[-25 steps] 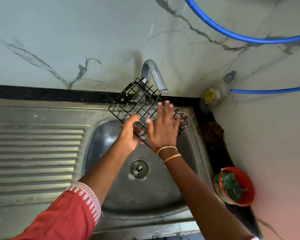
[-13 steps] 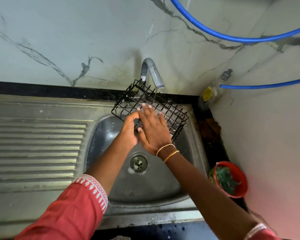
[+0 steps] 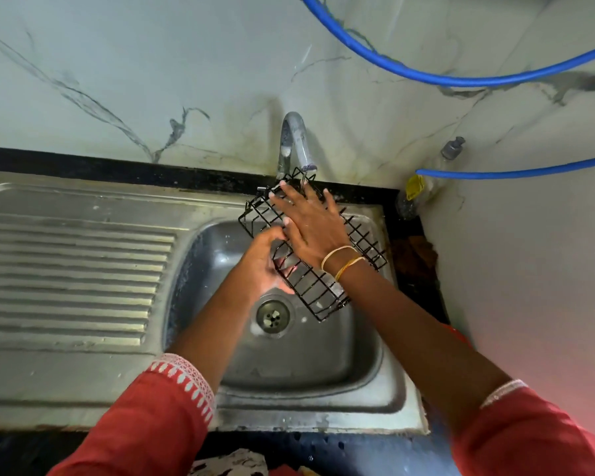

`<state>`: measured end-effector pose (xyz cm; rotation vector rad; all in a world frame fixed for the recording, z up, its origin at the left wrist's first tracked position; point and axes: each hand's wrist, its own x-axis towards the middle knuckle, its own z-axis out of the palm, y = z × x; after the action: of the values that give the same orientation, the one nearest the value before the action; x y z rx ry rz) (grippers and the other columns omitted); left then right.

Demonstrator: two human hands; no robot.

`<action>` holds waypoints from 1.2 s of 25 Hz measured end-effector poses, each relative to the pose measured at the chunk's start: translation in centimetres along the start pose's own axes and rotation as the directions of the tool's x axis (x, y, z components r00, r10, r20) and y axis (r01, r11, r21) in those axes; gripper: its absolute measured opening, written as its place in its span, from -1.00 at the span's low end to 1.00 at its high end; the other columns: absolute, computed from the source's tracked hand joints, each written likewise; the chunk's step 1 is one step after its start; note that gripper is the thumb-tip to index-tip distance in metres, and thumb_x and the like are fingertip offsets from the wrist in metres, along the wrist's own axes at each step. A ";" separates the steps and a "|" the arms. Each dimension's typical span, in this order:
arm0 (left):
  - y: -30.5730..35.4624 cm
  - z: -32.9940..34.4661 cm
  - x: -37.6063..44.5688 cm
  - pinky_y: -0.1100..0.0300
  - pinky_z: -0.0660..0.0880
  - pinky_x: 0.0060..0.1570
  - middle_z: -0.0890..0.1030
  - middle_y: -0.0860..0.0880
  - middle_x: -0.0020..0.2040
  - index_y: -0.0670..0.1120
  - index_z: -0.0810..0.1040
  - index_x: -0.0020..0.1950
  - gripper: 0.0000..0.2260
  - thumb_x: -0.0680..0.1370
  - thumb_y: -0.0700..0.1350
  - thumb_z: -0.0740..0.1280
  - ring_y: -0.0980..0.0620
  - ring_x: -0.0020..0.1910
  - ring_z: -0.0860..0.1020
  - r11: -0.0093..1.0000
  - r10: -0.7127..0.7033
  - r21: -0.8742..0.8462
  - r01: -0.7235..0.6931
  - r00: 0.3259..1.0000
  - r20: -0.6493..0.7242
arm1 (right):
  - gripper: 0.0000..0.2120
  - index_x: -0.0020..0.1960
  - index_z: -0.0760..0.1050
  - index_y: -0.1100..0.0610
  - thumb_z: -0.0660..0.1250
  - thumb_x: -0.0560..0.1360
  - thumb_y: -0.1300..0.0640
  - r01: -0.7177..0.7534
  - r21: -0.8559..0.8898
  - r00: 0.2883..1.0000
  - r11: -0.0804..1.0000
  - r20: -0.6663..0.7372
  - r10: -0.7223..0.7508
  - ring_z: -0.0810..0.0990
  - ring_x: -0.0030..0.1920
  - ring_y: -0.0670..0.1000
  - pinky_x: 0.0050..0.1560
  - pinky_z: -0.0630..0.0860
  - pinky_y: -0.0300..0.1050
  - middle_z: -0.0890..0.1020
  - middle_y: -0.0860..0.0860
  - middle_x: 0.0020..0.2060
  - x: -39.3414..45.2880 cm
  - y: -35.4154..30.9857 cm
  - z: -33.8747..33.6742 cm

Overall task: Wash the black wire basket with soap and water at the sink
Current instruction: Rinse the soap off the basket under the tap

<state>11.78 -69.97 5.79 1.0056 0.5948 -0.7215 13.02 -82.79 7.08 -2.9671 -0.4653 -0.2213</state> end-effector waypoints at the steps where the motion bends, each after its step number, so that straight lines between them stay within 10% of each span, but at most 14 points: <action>1: -0.1 -0.1 0.1 -0.60 0.06 0.20 0.45 -0.11 0.25 0.02 0.51 0.06 -0.78 0.44 0.01 0.38 -0.21 0.15 0.47 1.000 0.010 0.005 -0.010 1.000 -0.015 | -0.50 0.53 0.08 -0.15 -0.13 0.59 -0.04 0.011 -0.005 1.000 1.000 0.010 -0.011 0.00 0.54 0.15 0.45 -0.07 0.38 0.08 -0.04 0.55 0.1 -0.5 0.1; 5: 0.9 -0.5 1.3 -0.60 0.10 0.18 0.42 -0.12 0.24 0.00 0.52 0.12 -0.70 0.40 -0.04 0.39 -0.12 0.09 0.49 0.997 0.022 0.080 -0.017 0.997 -0.072 | -0.52 0.52 0.09 -0.16 -0.13 0.61 -0.08 0.180 -0.032 0.984 0.983 0.010 -0.180 0.02 0.54 0.09 0.44 -0.06 0.39 0.10 -0.06 0.54 0.9 1.5 0.4; 9: 0.9 0.3 1.8 -0.19 0.34 0.29 0.43 -0.08 -0.08 -0.09 0.53 -0.08 -0.85 0.37 -0.18 0.34 0.02 -0.17 0.41 0.990 0.081 0.124 -0.070 0.993 -0.082 | -0.45 0.54 0.08 -0.06 -0.12 0.58 -0.13 -0.219 0.101 0.967 0.971 -0.111 0.229 -0.04 0.55 0.10 0.44 -0.10 0.38 0.06 0.05 0.55 1.2 1.3 1.5; 12: 0.5 0.1 2.4 -0.13 0.38 0.22 0.47 -0.11 -0.02 -0.12 0.55 -0.08 -0.84 0.35 -0.21 0.35 0.00 -0.12 0.43 0.991 0.132 0.015 -0.131 0.983 -0.130 | -0.47 0.55 0.02 -0.08 -0.11 0.59 -0.12 0.061 -0.036 0.997 0.998 -0.049 -0.063 -0.04 0.55 0.06 0.44 -0.05 0.37 0.02 0.01 0.56 -0.7 1.7 2.7; 17: 0.4 0.5 1.9 -0.34 0.31 0.22 0.49 -0.07 -0.19 -0.10 0.51 -0.18 -0.88 0.30 -0.18 0.31 -0.02 -0.22 0.45 0.953 0.147 -0.231 -0.194 0.967 -0.206 | -0.45 0.56 -0.06 -0.11 -0.08 0.59 -0.11 -0.419 0.129 0.898 0.899 -0.084 0.431 -0.13 0.55 0.09 0.46 -0.09 0.34 -0.08 0.01 0.56 -4.8 2.3 4.6; 21: -0.5 1.9 1.2 0.14 0.48 0.03 0.58 -0.10 -0.21 -0.15 0.59 -0.26 -0.79 0.44 -0.11 0.20 -0.03 -0.25 0.58 0.890 0.177 -0.422 -0.171 0.984 -0.025 | -0.47 0.54 0.12 -0.02 -0.08 0.58 -0.07 -0.114 0.127 0.988 0.985 -0.089 0.126 -0.02 0.55 0.05 0.50 -0.06 0.19 0.08 0.00 0.55 -3.5 -2.1 3.7; 24: -0.9 1.7 1.1 0.03 0.54 0.00 0.53 -0.16 -0.04 -0.20 0.55 0.00 -0.78 0.46 -0.17 0.18 -0.10 -0.04 0.56 0.850 0.195 -0.491 -0.188 0.980 -0.037 | -0.50 0.53 0.12 -0.10 -0.06 0.59 -0.06 0.029 0.065 0.994 0.997 -0.103 -0.022 0.04 0.54 0.03 0.50 -0.03 0.20 0.11 -0.02 0.54 -1.8 -0.6 3.4; 30: -1.5 1.0 0.3 -0.15 0.58 -0.03 0.41 -0.17 -0.01 -0.21 0.42 0.02 -0.79 0.39 -0.28 0.21 -0.15 0.01 0.52 0.812 0.169 -0.553 -0.187 0.982 -0.084 | -0.37 0.57 -0.06 0.05 -0.08 0.56 -0.15 -0.392 0.165 0.910 0.905 -0.076 0.408 -0.12 0.55 0.12 0.50 -0.08 0.23 -0.05 0.09 0.56 -2.3 -0.5 4.0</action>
<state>10.90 -71.49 5.18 0.5114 0.6775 -0.3262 11.22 -82.39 2.81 -2.8043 0.1417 -0.2872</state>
